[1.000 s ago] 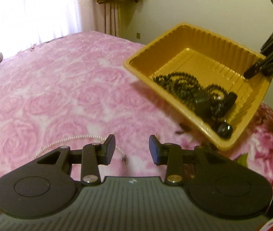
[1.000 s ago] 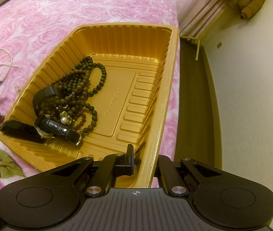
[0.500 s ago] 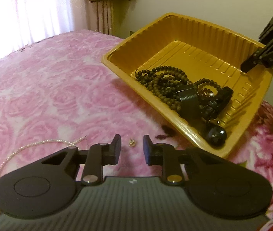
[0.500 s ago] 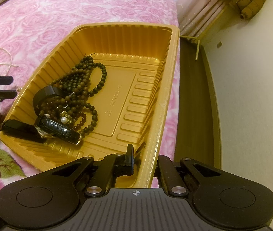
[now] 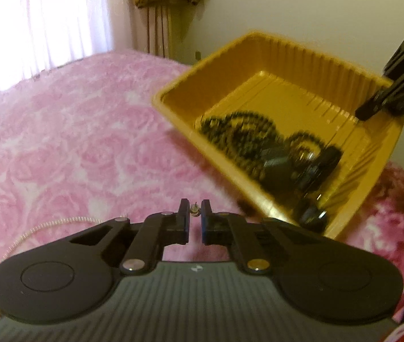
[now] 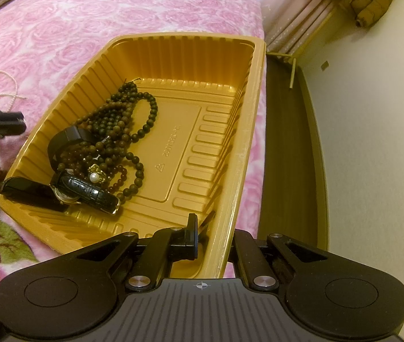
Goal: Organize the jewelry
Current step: 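Carry the second earring over the tray and open the left tool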
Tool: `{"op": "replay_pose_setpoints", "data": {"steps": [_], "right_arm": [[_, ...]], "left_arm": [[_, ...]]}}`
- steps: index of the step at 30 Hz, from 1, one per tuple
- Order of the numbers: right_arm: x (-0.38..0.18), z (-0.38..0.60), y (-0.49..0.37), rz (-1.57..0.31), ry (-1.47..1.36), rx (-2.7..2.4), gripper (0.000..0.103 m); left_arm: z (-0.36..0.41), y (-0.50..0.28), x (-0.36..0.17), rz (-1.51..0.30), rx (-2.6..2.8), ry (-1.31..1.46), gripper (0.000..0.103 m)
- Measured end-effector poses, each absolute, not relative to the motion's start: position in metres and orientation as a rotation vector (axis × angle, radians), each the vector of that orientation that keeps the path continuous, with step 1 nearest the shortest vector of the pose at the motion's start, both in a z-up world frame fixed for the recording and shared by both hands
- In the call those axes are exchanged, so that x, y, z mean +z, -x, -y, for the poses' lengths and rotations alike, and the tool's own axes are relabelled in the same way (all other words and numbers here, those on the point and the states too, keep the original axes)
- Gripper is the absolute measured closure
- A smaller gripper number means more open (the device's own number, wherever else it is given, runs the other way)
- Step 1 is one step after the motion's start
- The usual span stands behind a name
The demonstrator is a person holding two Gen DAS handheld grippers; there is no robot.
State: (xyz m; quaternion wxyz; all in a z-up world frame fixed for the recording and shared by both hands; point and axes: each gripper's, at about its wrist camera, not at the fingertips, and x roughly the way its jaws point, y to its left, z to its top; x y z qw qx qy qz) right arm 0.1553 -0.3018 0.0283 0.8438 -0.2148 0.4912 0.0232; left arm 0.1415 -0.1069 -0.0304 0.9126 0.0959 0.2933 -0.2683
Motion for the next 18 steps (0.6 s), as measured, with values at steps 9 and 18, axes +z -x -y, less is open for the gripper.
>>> {"op": "replay_pose_setpoints", "data": {"steps": [9, 18], "right_arm": [[0.028, 0.302, -0.155, -1.036, 0.454, 0.049, 0.098], [0.028, 0.302, -0.155, -1.037, 0.454, 0.049, 0.098]], "left_arm": [[0.125, -0.129, 0.024, -0.505, -0.653, -0.162, 0.097], [0.161, -0.121, 0.031, -0.503, -0.765, -0.202, 0.097]]}}
